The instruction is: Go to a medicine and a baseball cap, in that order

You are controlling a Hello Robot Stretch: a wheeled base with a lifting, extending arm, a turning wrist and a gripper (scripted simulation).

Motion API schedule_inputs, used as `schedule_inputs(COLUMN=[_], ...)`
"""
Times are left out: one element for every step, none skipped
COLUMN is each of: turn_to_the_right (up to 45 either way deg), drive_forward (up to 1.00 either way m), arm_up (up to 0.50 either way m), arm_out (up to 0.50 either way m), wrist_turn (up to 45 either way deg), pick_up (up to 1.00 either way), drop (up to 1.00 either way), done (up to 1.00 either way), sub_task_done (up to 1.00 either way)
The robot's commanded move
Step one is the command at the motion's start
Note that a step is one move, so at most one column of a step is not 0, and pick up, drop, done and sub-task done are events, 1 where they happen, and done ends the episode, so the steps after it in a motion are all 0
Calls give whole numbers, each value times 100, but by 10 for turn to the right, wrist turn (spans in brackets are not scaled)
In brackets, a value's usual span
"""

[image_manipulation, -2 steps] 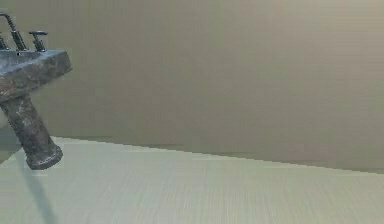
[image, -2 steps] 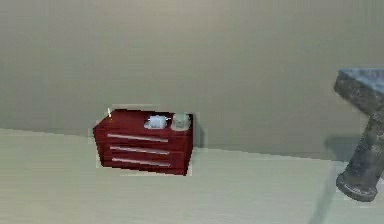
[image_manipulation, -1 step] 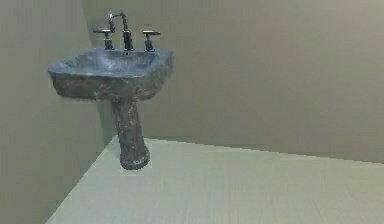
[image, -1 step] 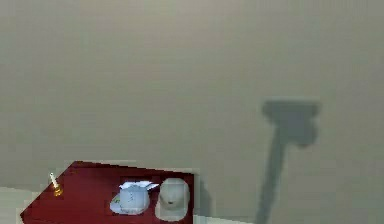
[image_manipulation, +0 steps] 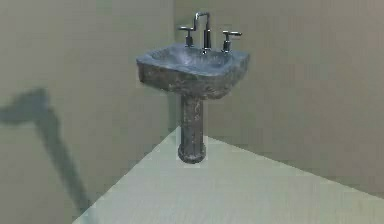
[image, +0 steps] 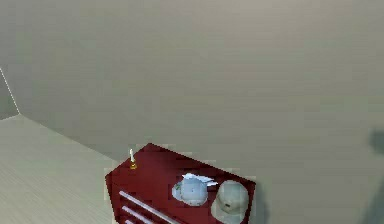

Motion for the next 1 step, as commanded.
schedule_inputs(turn_to_the_right=[0], drive_forward=[0], arm_up=[0], arm_out=[0], wrist_turn=[0], pick_up=[0], drop=[0], done=[100], sub_task_done=[0])
